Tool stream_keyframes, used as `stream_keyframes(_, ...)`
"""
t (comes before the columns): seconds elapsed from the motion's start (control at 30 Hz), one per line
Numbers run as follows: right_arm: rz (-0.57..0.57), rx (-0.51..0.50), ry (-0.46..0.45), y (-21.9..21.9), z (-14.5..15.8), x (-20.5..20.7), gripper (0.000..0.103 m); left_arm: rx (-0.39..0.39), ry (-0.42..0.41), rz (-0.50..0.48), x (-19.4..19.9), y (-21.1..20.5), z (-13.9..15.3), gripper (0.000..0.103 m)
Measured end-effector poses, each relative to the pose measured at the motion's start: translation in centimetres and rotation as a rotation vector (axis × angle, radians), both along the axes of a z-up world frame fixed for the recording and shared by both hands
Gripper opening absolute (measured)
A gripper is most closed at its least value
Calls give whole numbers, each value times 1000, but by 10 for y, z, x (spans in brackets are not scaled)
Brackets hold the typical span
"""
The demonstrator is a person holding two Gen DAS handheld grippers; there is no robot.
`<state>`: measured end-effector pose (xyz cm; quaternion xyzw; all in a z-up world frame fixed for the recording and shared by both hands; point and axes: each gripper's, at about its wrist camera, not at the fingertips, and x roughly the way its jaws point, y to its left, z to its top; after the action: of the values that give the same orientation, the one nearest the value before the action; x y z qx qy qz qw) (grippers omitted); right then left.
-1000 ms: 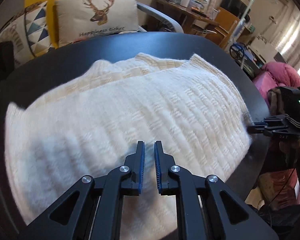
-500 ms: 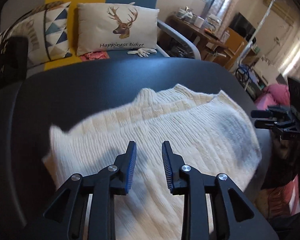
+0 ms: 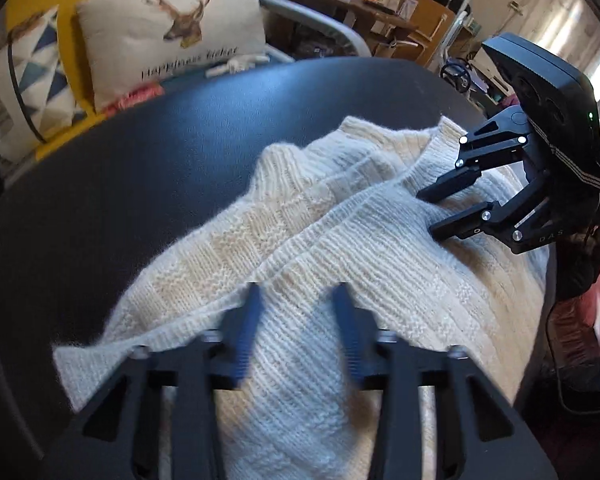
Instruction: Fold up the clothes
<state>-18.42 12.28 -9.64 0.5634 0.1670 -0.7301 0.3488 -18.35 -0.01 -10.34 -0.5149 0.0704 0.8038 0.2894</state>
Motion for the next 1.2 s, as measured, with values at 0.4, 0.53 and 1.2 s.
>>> stream_keyframes(0.4,-137,-41,97,16,12,4,6,-2,147,151,-5,-5,17,4)
stream_keyframes(0.53,-206,-63,75,20,3,0,14,-10,33,204,-12,-9,-5,10)
stream_keyframes(1.2,-398,-207,133,86,45,27,30,151,107,464,60,-97,41,15)
